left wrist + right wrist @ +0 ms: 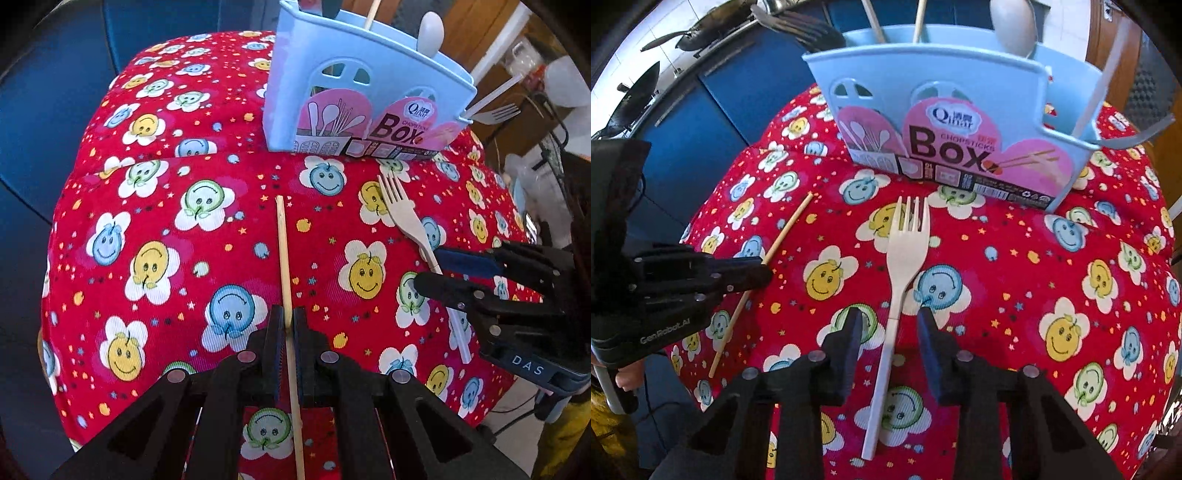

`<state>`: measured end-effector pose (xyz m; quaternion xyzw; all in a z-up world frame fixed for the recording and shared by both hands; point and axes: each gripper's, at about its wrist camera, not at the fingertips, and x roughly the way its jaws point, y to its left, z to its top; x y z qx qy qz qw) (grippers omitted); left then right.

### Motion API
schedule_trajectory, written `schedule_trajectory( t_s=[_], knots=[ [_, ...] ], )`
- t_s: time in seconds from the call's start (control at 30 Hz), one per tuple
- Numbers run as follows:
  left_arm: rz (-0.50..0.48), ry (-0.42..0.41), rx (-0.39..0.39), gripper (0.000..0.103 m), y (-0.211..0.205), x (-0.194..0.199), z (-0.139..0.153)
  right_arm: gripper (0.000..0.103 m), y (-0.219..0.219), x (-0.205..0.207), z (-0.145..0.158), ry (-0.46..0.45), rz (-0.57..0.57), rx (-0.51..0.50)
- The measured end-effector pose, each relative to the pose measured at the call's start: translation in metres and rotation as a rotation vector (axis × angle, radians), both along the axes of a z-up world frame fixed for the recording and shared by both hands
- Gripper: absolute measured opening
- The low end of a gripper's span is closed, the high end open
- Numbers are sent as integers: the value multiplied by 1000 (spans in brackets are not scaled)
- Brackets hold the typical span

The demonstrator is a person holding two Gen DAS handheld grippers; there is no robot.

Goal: Organize utensils
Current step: 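Grasp the last chopstick with the left tool while the right tool grasps the white plastic fork, then lift the chopstick and white fork into the blue caddy and open both tools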

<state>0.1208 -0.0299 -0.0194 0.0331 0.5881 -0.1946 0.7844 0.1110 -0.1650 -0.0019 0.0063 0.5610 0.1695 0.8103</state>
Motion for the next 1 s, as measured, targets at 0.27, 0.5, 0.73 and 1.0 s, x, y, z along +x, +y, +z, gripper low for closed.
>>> schedule_trajectory(
  t_s=[0.27, 0.5, 0.73, 1.0],
  knots=[
    [5, -35, -20, 5, 1, 1, 0, 12, -4, 17, 0, 29, 8, -5],
    [21, -135, -138, 4, 3, -19, 9, 8, -23, 1, 8, -48, -34, 97],
    [48, -276, -280, 4, -2, -42, 30, 8, -41, -39, 33, -236, -82, 188],
    [27, -492, -321, 4, -15, -44, 76, 8, -56, -63, 69, -489, -152, 193]
  ],
)
